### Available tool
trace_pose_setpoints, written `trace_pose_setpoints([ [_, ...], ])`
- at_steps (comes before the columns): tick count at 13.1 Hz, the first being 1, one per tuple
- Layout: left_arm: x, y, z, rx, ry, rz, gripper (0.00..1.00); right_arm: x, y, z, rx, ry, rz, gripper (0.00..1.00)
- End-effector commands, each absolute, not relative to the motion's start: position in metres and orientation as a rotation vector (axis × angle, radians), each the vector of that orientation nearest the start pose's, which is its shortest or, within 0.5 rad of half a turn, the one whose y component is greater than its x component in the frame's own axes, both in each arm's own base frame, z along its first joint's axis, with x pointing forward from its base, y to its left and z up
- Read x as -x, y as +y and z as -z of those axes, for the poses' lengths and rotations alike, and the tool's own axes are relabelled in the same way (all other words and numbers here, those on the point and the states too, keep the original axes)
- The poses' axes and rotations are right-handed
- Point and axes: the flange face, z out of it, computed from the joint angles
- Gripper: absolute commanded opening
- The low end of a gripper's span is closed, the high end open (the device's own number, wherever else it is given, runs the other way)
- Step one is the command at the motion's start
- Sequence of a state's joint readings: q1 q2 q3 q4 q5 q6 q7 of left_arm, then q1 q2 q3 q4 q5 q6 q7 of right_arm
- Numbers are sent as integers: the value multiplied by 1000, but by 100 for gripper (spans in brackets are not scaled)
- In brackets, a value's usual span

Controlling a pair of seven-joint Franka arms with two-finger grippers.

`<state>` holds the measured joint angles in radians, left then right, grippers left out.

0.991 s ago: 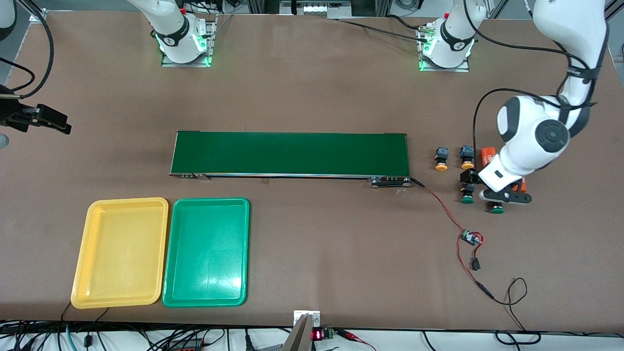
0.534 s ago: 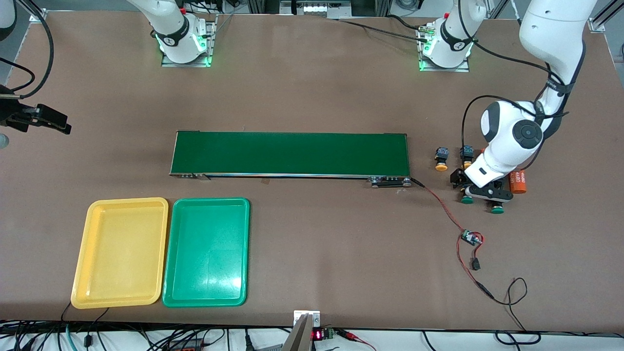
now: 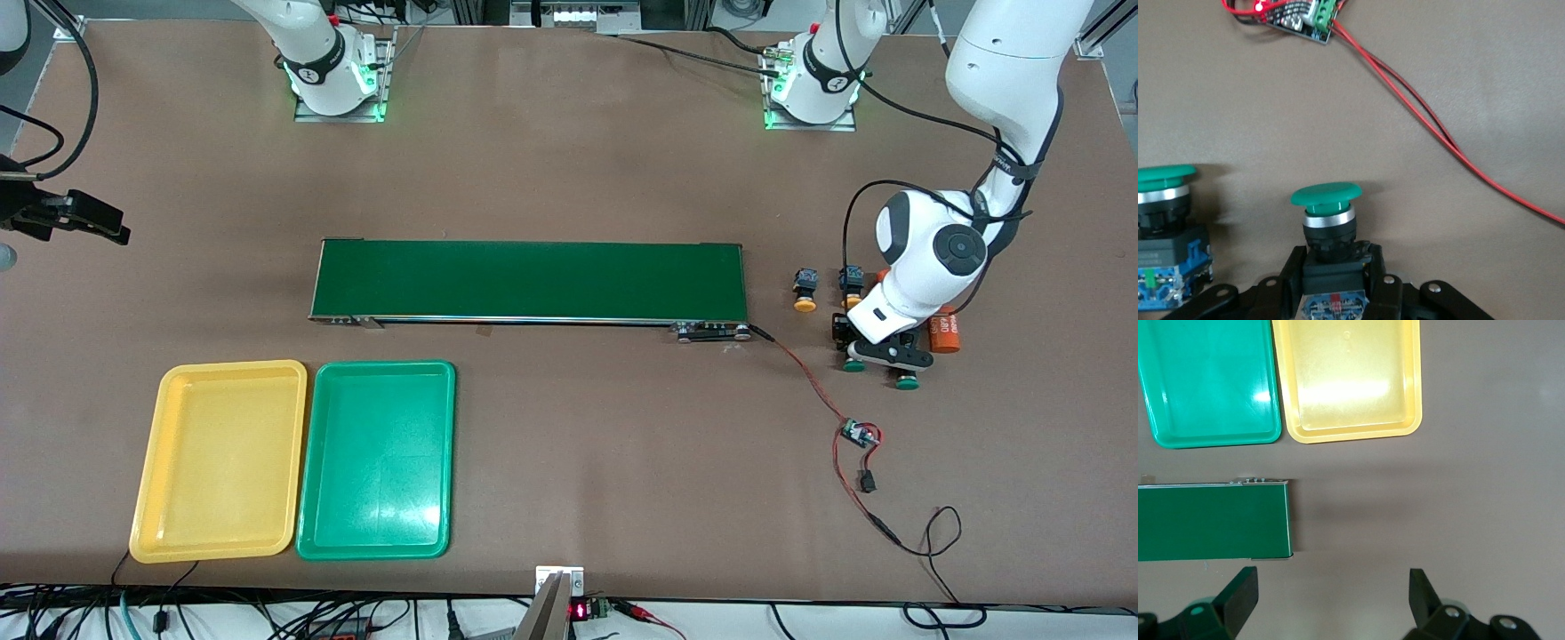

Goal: Sort buttons by color to trays
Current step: 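Grasp a green-capped button with the left gripper, then carry the green button onto the conveyor belt and open the left gripper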

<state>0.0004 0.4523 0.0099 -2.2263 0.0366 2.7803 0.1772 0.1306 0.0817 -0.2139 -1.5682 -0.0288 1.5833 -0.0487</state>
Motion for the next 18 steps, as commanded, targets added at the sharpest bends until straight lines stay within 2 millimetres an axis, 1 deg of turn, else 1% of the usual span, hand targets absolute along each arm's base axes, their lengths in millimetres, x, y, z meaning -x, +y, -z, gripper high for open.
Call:
trace_pose_setpoints([
  [1, -563, -14, -226, 3094, 399, 152, 19, -572, -46, -583, 3177, 54, -111, 100],
  [2, -571, -27, -251, 3094, 420, 172, 20, -572, -46, -583, 3177, 54, -111, 100],
  [3, -573, -39, -269, 3104, 434, 114, 22, -572, -46, -582, 3177, 57, -114, 100],
  [4, -577, -46, -284, 3110, 434, 36, 23, -572, -46, -582, 3177, 57, -114, 100],
  [5, -580, -61, -298, 3120, 432, -66, 23, -572, -46, -582, 3177, 57, -114, 100],
  [6, -577, -78, -305, 3129, 406, -187, 22, -572, -47, -581, 3177, 59, -116, 100],
  [7, -574, -104, -314, 3132, 378, -255, 23, -572, -47, -580, 3177, 59, -119, 100],
  [8, -568, -139, -320, 3138, 341, -282, 25, -572, -48, -580, 3177, 61, -119, 100],
  [11, -542, -228, -317, 3167, 254, -283, 24, -572, -49, -580, 3181, 61, -119, 100],
  [12, -535, -246, -313, 3178, 238, -283, 23, -572, -49, -580, 3181, 64, -119, 100],
  [14, -521, -279, -300, 3194, 214, -296, 23, -572, -49, -580, 3181, 64, -119, 100],
  [15, -515, -292, -294, 3192, 202, -292, 24, -572, -50, -580, 3181, 66, -119, 100],
  [16, -513, -301, -286, 3202, 202, -281, 24, -574, -51, -578, 3183, 71, -124, 100],
  [18, -514, -305, -270, 3223, 172, -264, 24, -575, -53, -575, 3184, 75, -129, 100],
])
